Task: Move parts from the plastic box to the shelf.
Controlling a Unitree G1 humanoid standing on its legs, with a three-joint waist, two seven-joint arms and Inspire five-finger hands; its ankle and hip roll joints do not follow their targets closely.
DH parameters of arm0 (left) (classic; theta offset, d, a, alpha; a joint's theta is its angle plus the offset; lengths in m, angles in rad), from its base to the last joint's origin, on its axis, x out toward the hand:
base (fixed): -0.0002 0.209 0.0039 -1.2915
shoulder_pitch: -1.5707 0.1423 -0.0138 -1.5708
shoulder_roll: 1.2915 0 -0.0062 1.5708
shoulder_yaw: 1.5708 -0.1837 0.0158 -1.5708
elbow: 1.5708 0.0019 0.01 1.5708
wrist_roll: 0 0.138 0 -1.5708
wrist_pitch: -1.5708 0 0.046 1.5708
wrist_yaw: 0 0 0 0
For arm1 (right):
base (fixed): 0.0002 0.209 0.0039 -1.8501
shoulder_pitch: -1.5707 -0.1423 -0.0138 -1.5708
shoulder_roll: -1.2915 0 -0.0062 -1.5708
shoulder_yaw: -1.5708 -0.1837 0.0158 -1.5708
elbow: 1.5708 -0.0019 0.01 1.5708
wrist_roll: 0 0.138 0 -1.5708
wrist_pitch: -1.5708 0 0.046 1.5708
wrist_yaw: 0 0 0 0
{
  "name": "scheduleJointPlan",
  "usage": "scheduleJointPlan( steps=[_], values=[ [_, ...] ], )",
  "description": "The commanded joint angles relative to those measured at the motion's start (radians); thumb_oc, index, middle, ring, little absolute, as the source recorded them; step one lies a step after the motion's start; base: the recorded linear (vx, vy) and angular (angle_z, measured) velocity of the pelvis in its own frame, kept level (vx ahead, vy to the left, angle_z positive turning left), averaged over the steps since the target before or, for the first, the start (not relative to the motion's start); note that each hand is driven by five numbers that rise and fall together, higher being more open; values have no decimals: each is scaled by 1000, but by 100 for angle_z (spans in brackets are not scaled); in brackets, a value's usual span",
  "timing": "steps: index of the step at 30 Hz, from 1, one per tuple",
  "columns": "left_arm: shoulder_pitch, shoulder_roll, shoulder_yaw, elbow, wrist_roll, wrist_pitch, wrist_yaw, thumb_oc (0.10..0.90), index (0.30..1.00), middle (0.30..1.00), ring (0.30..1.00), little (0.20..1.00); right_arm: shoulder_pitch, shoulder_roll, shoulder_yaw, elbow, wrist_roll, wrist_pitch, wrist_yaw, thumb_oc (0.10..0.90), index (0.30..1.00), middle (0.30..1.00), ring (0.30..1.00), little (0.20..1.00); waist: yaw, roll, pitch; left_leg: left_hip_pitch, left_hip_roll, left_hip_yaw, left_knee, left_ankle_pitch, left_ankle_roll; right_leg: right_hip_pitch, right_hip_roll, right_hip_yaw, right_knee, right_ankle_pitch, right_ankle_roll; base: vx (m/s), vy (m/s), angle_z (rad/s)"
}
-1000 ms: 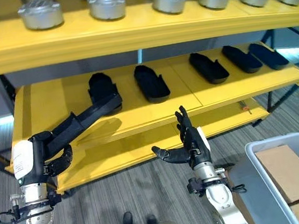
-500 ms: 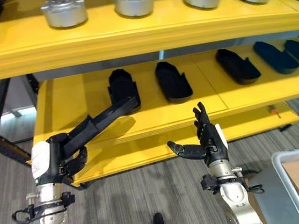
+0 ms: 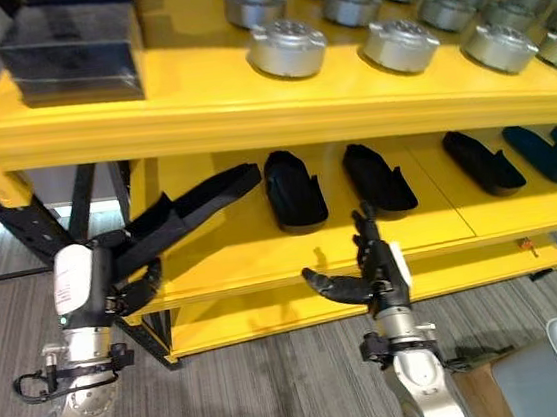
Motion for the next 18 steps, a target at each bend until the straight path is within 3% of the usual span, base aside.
scheduleJointPlan(
  steps=[1,6,12,16,18],
  values=[
    [-124,-7,85,-117,-29,-67,81,400,300,300,300,300,-63,-74,-87,-110,-6,-98,-18,900,1000,1000,1000,1000,-32,24,-90,-7,65,28,54,-48,20,-31,45,26,21,-30,23,39,46,-31],
    [-161,-40,39,-76,-62,-47,68,400,300,300,300,300,-55,-73,-73,-112,-11,-84,-16,900,1000,1000,1000,1000,-39,9,-100,3,63,43,61,-59,24,-23,43,35,7,-28,25,51,1,-9],
    [-212,-100,-13,-3,-151,-30,43,400,300,300,300,300,-36,-78,-62,-131,-13,-79,-11,900,1000,1000,1000,1000,-59,9,-94,13,72,48,63,-59,19,-21,51,40,16,-40,21,53,-26,-5],
    [-242,-192,-23,66,-362,-26,33,400,300,300,300,300,-27,-74,-41,-128,-22,-75,-28,900,1000,1000,1000,1000,-75,15,-89,34,81,58,49,-57,12,-6,58,36,9,-49,17,63,-35,-3],
    [-249,-207,-20,80,-403,-25,41,400,300,300,300,300,-27,-74,-36,-129,-23,-74,-30,900,1000,1000,1000,1000,-78,17,-88,37,82,60,44,-54,11,-5,59,36,7,-47,16,27,-28,-6]
  ],
)
